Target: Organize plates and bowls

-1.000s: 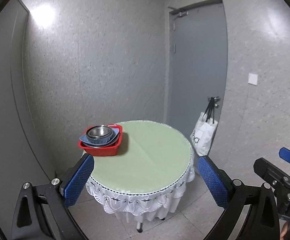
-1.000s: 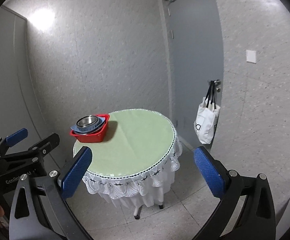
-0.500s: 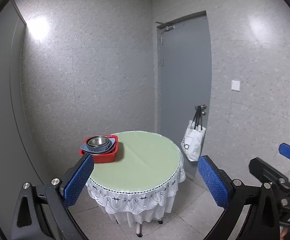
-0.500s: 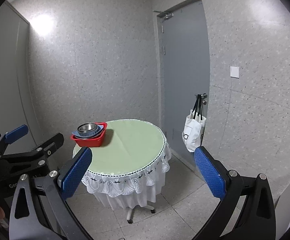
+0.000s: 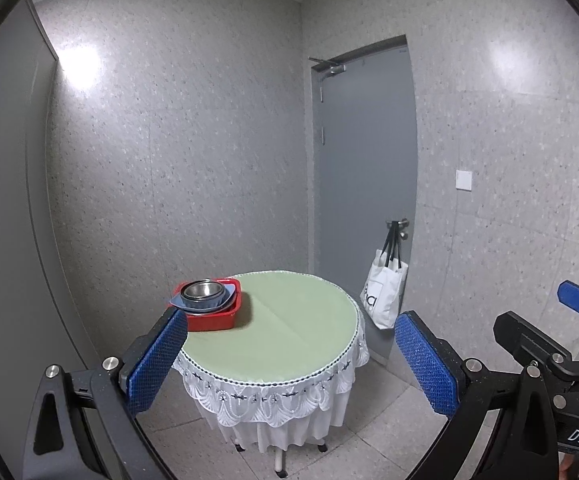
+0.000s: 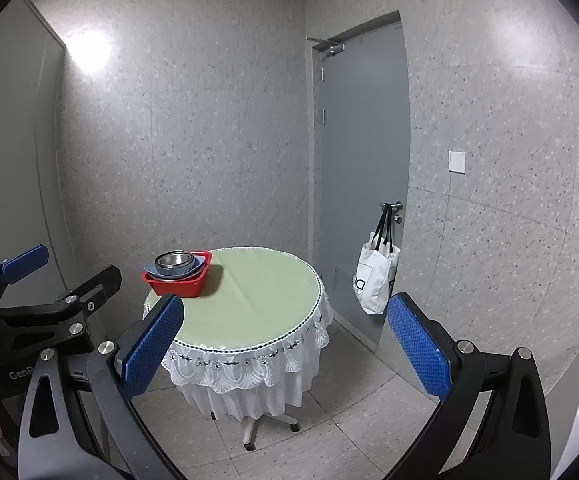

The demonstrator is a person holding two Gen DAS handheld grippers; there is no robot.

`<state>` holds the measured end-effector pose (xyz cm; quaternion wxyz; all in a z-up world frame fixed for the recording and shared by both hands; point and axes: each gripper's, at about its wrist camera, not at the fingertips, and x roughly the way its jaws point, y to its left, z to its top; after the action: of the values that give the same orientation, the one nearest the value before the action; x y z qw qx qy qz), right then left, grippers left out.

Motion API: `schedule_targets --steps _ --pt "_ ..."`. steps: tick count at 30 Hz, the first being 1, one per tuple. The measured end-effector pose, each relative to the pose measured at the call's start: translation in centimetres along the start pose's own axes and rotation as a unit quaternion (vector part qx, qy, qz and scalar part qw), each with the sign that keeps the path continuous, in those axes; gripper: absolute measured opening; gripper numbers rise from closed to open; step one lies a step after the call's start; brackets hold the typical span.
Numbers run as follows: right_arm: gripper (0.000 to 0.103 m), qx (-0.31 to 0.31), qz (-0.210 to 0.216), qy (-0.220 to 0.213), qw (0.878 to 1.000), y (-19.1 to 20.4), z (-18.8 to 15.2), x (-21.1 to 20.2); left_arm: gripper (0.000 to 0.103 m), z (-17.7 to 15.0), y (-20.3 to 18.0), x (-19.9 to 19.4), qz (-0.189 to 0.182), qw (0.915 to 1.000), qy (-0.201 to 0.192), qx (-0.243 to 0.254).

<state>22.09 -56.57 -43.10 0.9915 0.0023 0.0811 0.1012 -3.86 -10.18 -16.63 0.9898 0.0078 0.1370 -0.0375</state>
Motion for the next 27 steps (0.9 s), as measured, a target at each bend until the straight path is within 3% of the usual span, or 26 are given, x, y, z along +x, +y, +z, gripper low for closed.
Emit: schedule_targets --steps 27 --pt "0.103 0.003 0.012 -0.004 1.0 -1.0 0.3 -0.3 0.103 0.4 -1.2 -0.2 0.008 0.9999 -0.012 0.008"
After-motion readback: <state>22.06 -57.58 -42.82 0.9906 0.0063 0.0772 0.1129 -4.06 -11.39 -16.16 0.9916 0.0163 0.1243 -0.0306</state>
